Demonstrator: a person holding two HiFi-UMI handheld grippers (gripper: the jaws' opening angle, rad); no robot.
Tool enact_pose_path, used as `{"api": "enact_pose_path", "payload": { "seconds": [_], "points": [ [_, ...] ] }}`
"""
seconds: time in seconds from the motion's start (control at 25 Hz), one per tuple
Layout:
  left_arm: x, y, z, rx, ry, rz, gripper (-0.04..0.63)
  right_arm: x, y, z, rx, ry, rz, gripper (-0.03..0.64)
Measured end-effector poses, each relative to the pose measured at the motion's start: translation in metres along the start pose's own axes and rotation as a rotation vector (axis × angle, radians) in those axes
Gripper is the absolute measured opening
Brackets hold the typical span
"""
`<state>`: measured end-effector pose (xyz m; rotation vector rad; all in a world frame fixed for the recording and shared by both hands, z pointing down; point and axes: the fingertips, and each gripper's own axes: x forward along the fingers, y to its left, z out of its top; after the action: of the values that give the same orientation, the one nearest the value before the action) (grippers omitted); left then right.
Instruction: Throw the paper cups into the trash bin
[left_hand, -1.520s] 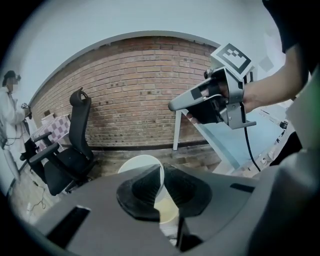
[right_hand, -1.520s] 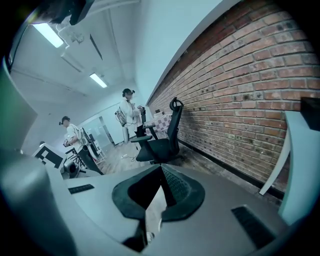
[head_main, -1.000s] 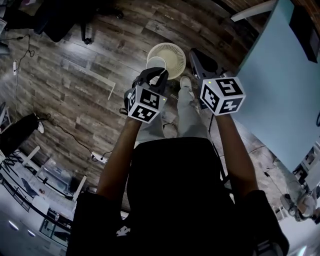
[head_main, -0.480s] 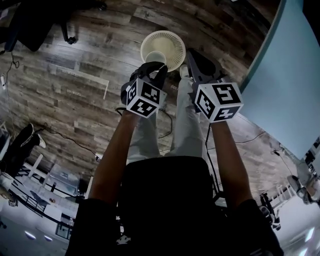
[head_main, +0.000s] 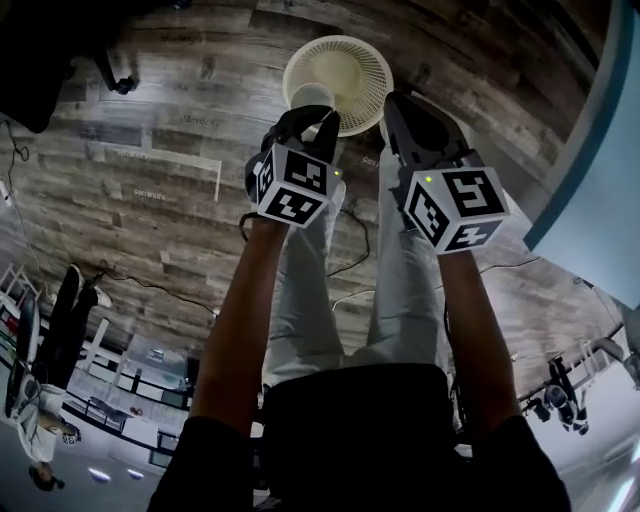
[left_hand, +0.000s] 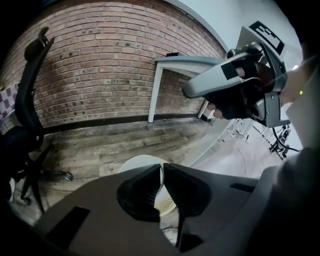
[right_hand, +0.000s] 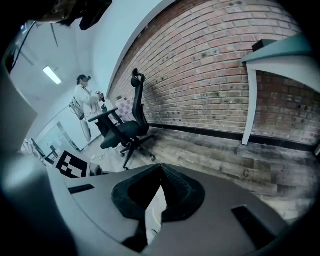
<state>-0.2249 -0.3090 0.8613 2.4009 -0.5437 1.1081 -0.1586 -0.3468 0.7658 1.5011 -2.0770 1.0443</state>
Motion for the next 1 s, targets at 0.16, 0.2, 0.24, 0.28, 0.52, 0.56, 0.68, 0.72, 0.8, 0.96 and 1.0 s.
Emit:
{"api": "enact_pose_path", "payload": {
  "seconds": [0.16, 0.2, 0.24, 0.28, 0.52, 0.56, 0.68, 0.72, 0.8, 0.96, 1.0],
  "points": [
    [0.036, 0.004, -0.023, -0.022, 0.006, -0.022, 0.031, 0.022, -0.01, -0.036, -0.041, 0.051, -0.017, 0.005],
    [0.045, 0.006, -0.028, -0.026, 0.005, -0.026, 0.029, 0.026, -0.012, -0.045, -0.045, 0.061, -0.018, 0.005],
    [0.053, 0.008, -0.034, -0.028, 0.007, -0.029, 0.03, 0.03, -0.014, -0.053, -0.048, 0.071, -0.022, 0.005],
    [0.062, 0.009, -0.04, -0.029, 0.011, -0.032, 0.03, 0.033, -0.016, -0.062, -0.049, 0.081, -0.026, 0.005],
    [0.111, 0.023, -0.081, -0.024, 0.056, -0.018, 0.031, 0.046, -0.033, -0.1, -0.03, 0.13, -0.047, 0.005],
    [0.119, 0.026, -0.087, -0.025, 0.059, -0.015, 0.031, 0.048, -0.037, -0.106, -0.028, 0.136, -0.049, 0.005],
    [0.142, 0.03, -0.102, -0.01, 0.067, -0.014, 0.031, 0.056, -0.046, -0.125, -0.019, 0.15, -0.052, 0.005],
    [0.148, 0.03, -0.106, -0.002, 0.072, -0.015, 0.031, 0.058, -0.048, -0.13, -0.011, 0.155, -0.053, 0.005],
    [0.158, 0.031, -0.116, -0.001, 0.077, -0.014, 0.031, 0.059, -0.05, -0.142, 0.004, 0.165, -0.055, 0.005],
    [0.166, 0.035, -0.13, -0.031, 0.09, 0.002, 0.031, 0.059, -0.046, -0.163, 0.023, 0.189, -0.05, 0.005],
    [0.166, 0.035, -0.131, -0.045, 0.091, 0.0, 0.031, 0.059, -0.045, -0.165, 0.025, 0.193, -0.048, 0.005]
  ]
}}
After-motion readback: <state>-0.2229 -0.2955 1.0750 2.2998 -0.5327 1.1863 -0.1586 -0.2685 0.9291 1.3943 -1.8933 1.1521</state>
